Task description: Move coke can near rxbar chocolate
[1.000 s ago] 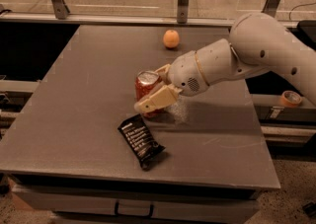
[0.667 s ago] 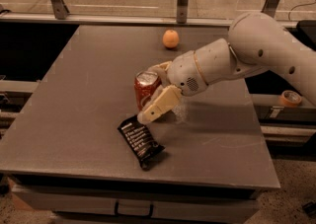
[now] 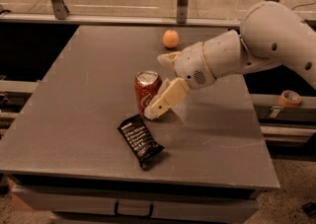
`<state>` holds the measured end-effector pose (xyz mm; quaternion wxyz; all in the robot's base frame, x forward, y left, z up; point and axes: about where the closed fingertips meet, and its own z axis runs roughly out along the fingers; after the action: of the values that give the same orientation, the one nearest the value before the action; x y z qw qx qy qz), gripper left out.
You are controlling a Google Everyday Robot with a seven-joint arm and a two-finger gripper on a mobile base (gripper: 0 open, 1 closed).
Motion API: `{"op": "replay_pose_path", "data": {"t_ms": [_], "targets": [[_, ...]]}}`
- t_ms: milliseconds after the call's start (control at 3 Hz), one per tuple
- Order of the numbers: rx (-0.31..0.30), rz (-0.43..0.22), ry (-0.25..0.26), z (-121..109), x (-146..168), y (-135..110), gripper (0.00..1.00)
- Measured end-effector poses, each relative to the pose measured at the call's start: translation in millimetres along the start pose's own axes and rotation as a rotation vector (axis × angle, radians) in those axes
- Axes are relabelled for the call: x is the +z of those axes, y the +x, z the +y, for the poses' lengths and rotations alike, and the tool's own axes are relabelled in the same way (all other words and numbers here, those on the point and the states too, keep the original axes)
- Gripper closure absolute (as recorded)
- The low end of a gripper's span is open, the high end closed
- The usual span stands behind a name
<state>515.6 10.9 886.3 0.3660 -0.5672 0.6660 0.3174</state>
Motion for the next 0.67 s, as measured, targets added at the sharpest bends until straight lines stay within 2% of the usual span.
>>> {"op": "replay_pose_path", "data": {"t_ms": [333, 667], "targets": [[-0.097, 0.003, 0.175, -23, -63, -36, 0.00], [-0.245, 0.031, 0.362, -43, -140, -98, 0.00]]}}
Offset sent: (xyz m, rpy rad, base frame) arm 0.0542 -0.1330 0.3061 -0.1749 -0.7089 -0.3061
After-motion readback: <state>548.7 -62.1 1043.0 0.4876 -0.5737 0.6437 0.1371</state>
